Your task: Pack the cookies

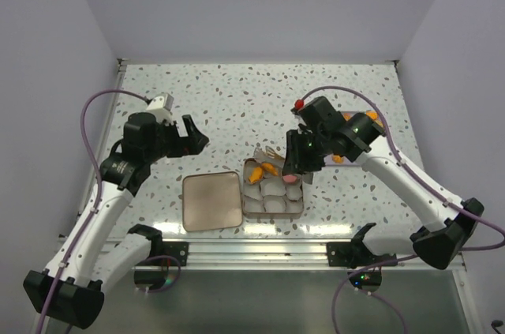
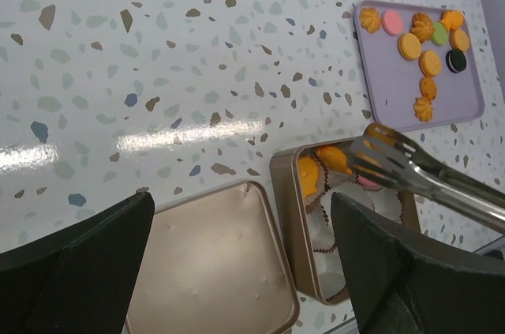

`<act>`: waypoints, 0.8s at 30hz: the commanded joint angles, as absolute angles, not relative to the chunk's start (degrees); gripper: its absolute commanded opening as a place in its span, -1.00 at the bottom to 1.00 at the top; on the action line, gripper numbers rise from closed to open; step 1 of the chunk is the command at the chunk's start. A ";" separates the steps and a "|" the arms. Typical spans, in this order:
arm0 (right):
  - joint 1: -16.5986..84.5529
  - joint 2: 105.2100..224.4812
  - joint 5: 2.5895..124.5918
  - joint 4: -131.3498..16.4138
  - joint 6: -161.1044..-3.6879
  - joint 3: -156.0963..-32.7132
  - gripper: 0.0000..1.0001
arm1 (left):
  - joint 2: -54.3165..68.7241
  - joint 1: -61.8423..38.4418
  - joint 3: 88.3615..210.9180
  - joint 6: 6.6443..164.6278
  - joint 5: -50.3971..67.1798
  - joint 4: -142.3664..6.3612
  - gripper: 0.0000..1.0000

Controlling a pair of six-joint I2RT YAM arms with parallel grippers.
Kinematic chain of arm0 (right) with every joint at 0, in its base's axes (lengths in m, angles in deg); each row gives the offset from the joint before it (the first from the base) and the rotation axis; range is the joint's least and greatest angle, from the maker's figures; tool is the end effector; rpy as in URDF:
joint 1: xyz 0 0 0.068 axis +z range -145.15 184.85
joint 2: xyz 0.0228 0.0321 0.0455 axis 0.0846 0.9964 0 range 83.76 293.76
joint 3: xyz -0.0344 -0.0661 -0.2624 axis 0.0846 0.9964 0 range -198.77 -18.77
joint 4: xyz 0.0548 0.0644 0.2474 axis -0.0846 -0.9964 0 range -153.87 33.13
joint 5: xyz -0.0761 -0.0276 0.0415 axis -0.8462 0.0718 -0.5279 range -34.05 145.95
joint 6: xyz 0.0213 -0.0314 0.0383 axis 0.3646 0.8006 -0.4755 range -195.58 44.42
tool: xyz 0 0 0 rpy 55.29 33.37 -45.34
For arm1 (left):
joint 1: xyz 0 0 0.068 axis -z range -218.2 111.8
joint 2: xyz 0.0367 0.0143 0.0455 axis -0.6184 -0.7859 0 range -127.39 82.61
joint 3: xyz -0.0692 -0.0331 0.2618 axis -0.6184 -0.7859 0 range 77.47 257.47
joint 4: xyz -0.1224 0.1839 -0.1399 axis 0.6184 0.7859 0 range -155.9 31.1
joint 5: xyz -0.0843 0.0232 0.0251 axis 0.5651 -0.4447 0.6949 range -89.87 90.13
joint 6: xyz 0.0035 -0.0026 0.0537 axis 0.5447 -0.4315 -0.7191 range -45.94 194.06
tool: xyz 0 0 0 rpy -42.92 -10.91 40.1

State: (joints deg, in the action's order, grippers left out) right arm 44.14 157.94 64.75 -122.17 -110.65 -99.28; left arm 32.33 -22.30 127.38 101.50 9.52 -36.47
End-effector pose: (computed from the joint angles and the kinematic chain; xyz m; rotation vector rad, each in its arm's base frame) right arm 0.1833 0.1570 0.3606 -0.1588 2.7288 0.6261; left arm 0.1826 -0.0579 0.3208 -0.1141 2.1427 -0.6223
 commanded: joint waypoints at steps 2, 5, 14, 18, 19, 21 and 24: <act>48.70 154.43 69.13 -117.44 -115.21 -96.03 -0.41 | 35.15 -22.12 127.74 102.18 9.45 -35.76 1.00; 53.18 154.25 69.05 -115.68 -117.33 -93.57 -0.41 | 36.55 -22.12 126.69 102.71 9.54 -35.58 1.00; 59.52 154.08 65.80 -112.60 -122.34 -88.65 -0.41 | 40.16 -22.20 125.11 104.03 8.83 -33.56 1.00; 59.69 153.81 64.13 -113.74 -122.52 -88.82 -0.41 | 41.39 -22.12 125.11 103.76 8.31 -32.15 1.00; 59.69 153.73 63.95 -114.09 -122.52 -88.91 -0.41 | 41.82 -22.12 125.02 103.76 8.13 -31.80 1.00; 59.61 153.64 64.21 -114.27 -122.52 -88.47 -0.38 | 42.27 -22.12 124.67 103.85 8.04 -31.53 1.00; 59.69 152.94 64.21 -114.70 -122.69 -87.77 -0.26 | 42.79 -22.12 124.49 104.29 8.13 -31.36 1.00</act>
State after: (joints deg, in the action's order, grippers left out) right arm 59.39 155.47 65.47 -115.50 -121.51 -88.37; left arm 42.12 -22.30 124.85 103.46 8.60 -32.16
